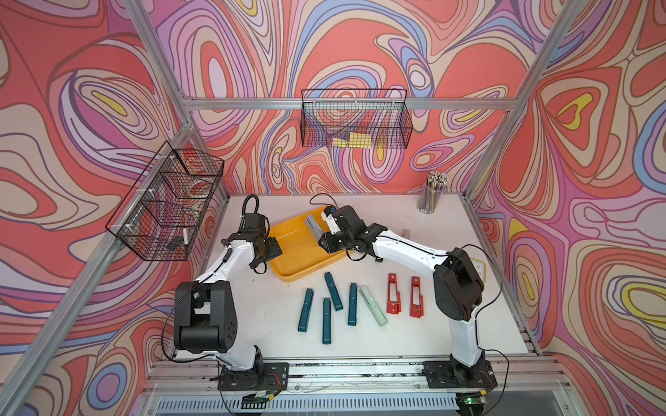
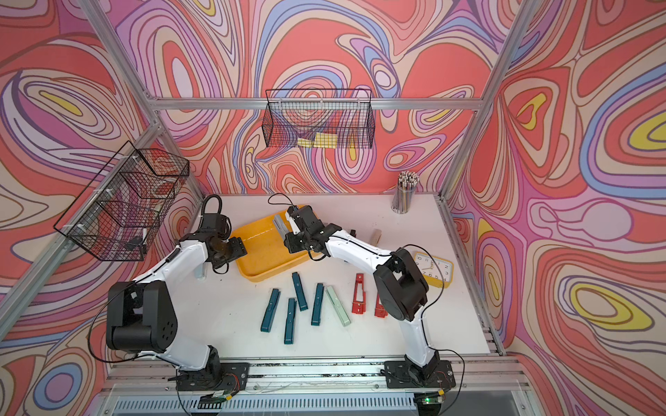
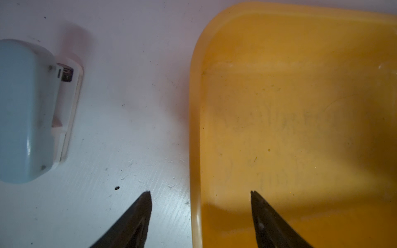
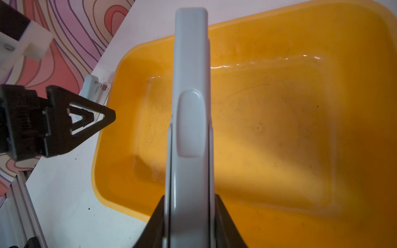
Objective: Put the pruning pliers into the storage box
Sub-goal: Place the pruning pliers in the storage box.
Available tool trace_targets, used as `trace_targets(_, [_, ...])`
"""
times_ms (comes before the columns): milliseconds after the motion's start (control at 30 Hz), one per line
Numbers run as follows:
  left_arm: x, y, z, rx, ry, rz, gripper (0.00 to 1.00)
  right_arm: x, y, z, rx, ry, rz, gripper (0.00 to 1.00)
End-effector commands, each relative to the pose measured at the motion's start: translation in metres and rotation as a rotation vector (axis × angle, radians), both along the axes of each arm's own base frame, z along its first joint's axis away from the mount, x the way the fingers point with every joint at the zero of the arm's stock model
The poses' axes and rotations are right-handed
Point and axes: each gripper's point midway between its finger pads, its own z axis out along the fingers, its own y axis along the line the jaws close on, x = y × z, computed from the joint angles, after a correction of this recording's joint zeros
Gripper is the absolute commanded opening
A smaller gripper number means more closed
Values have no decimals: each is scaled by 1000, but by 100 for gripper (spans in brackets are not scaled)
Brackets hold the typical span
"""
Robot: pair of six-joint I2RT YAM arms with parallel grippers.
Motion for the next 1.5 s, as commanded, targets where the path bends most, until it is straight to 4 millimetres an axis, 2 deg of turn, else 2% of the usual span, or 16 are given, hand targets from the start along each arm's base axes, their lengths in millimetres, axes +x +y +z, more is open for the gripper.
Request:
trace_targets(0, [-12, 1, 25, 13, -22, -4, 80, 0, 22, -5, -3, -3, 23, 0])
trace_targets(167, [-31, 9, 54, 44, -76, 40, 85, 8, 44, -21, -10, 14, 13, 0])
trace_targets(300, [-42, 8, 58, 33, -84, 47, 90, 8, 66, -32, -17, 21, 28, 0])
trace_targets(467, [-44, -10, 51, -64, -76, -7, 93, 6, 88, -40, -2, 29, 36, 0])
trace_targets(667, [-51, -35, 59, -193, -108, -92, 94, 2, 105, -55, 38, 76, 55, 0])
trace_targets(800, [-58, -44, 65, -228, -110, -129, 95, -1, 112, -66, 68, 115, 65, 0])
trace_targets(967, [-64, -40, 66, -207, -104, -126, 94, -1, 115, -75, 78, 131, 67, 0])
trace_targets(1467, [-65, -38, 56, -197, -78, -112, 95, 2, 107, -109, -17, 141, 45, 0])
